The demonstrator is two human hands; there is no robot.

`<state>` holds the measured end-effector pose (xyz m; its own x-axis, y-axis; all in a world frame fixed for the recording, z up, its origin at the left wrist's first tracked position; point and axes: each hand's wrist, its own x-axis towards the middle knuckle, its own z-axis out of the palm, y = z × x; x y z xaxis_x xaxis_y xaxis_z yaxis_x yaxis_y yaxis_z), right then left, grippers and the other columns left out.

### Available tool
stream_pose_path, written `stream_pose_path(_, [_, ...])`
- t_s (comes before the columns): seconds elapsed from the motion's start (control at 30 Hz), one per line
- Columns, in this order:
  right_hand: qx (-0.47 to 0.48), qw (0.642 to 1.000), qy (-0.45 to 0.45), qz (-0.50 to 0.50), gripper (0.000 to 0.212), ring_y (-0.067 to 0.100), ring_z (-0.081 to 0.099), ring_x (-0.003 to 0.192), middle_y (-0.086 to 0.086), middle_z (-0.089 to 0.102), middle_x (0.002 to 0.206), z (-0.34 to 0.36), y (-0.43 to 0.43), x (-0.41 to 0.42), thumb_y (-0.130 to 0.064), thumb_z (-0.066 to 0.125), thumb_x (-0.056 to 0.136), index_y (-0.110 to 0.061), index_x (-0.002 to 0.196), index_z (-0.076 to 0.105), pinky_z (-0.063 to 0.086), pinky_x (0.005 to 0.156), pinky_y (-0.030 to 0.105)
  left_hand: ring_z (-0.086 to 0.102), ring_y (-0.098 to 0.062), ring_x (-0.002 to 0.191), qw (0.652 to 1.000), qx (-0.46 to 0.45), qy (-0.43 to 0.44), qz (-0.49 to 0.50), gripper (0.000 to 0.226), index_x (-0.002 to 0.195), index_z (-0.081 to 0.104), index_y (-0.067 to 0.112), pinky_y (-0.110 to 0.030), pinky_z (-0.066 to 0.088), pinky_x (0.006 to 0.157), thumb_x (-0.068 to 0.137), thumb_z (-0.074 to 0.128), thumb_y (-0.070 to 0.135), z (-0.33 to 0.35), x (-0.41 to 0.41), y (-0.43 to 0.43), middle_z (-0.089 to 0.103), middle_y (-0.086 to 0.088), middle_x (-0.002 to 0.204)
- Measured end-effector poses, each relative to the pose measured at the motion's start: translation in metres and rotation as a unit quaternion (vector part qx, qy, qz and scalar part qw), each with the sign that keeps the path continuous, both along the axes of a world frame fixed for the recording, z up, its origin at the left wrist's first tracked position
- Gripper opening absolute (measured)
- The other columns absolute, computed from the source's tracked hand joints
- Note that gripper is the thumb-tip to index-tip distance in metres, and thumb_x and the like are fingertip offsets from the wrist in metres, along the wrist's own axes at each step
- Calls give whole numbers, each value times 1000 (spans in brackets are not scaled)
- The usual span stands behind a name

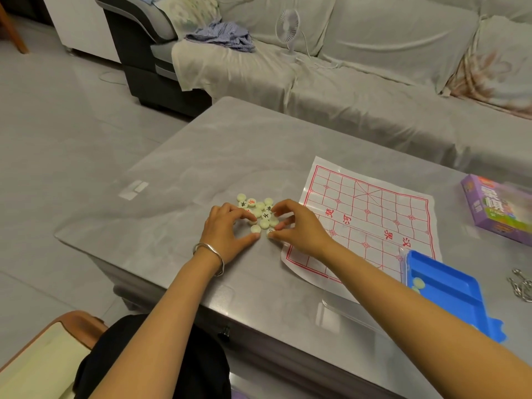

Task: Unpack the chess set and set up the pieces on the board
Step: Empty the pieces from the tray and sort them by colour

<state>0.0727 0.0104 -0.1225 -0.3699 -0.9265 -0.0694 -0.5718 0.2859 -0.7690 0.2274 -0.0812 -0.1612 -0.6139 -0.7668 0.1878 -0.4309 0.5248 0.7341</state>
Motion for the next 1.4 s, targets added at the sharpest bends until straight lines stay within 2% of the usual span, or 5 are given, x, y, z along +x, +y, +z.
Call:
stream_pose_path(0.23, [-29,999,-26,-23,23,6,61,90,-7,61,102,30,50,-34,-12,67,83,-20,103,58,49,68,6,41,-11,101,999,-10,19,-25,29,97,65,28,-25,37,85,72,76,34,16,-6,21,58,7,102])
stream_pose_path(0.43, [62,997,19,-52,16,6,63,92,-8,66,99,55,160,-102,-14,68,83,-18,99,64,51,75,12,49,-12,109,988,-19,-35,-147,36,109,62,27,-26,40,93,78,65,45,41,-51,74,60,6,115])
stream_pose_path(0.7, [212,973,78,-42,28,4,59,94,-8,65,105,46,267,-150,-22,72,81,-22,108,65,45,76,6,46,-17,119,917,-72,-169,-354,41,130,50,27,-30,37,97,92,48,42,54,-146,184,52,1,131])
stream_pose_path(1.03, [319,936,127,75,34,12,56,95,-3,60,104,45,270,-158,-28,66,85,-19,117,59,45,86,24,47,-13,95,852,-141,-263,-431,32,117,62,31,-27,38,78,91,49,44,43,-193,220,62,2,108])
stream_pose_path(1.4, [250,963,68,81,26,10,55,89,-5,63,95,39,286,-168,-28,73,79,-20,102,63,46,85,25,54,-1,79,878,-23,-206,-431,17,90,65,24,-12,41,70,81,67,37,42,-196,221,60,15,83])
